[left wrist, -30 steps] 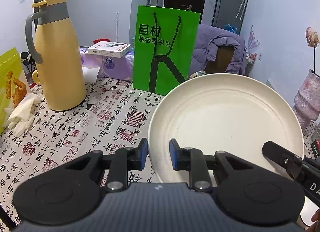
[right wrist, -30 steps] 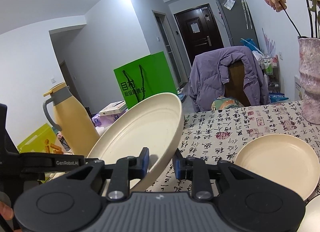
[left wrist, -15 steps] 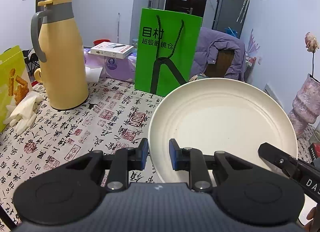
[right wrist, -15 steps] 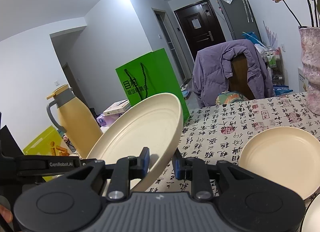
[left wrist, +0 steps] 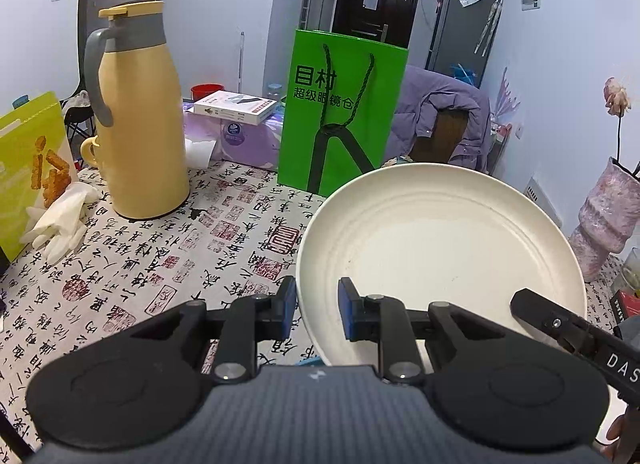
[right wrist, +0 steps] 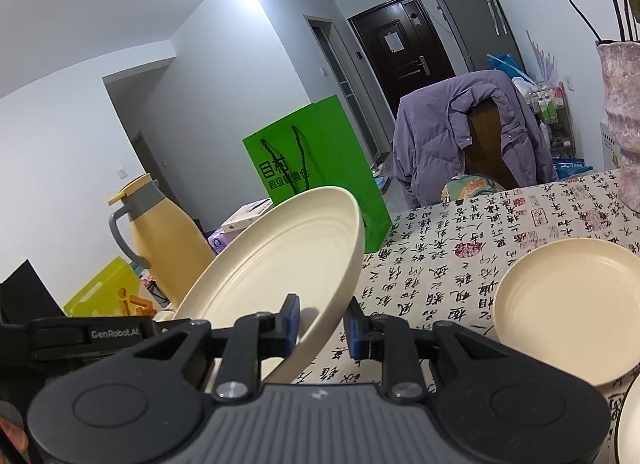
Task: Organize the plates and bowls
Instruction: 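Lift the cream plate higher with both grippers, then carry the held cream plate toward the blue bowl and white bowls, then lower the cream plate onto the table and open both grippers, then pull both open grippers back from the placed cream plate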
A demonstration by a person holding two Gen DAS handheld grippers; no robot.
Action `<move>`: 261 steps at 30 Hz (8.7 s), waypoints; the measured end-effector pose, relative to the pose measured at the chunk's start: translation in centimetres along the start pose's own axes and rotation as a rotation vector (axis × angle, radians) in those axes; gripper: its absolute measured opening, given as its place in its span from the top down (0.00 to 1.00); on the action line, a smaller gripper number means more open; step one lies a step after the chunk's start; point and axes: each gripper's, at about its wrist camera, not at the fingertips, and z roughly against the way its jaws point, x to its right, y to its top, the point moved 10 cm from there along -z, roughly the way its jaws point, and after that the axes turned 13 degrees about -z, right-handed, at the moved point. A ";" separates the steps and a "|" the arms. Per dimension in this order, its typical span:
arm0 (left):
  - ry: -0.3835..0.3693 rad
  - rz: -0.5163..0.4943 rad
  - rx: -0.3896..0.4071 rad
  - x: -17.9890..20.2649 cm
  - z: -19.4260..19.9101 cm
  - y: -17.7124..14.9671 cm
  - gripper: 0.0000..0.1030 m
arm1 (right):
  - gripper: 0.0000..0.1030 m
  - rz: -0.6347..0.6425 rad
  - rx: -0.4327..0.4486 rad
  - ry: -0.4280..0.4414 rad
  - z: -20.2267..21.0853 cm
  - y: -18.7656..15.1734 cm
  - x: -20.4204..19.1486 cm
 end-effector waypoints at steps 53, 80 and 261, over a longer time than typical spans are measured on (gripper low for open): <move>-0.039 -0.032 0.137 -1.8 15.7 -5.8 0.78 | 0.78 -0.023 0.083 0.036 12.4 -6.5 -5.6; -0.088 -0.044 0.175 -1.3 19.6 -8.5 0.78 | 0.78 -0.036 0.120 0.031 16.3 -8.7 -5.4; -0.226 -0.132 -0.002 2.5 11.4 -21.1 0.15 | 0.00 0.035 -0.067 -0.347 16.5 -18.1 6.1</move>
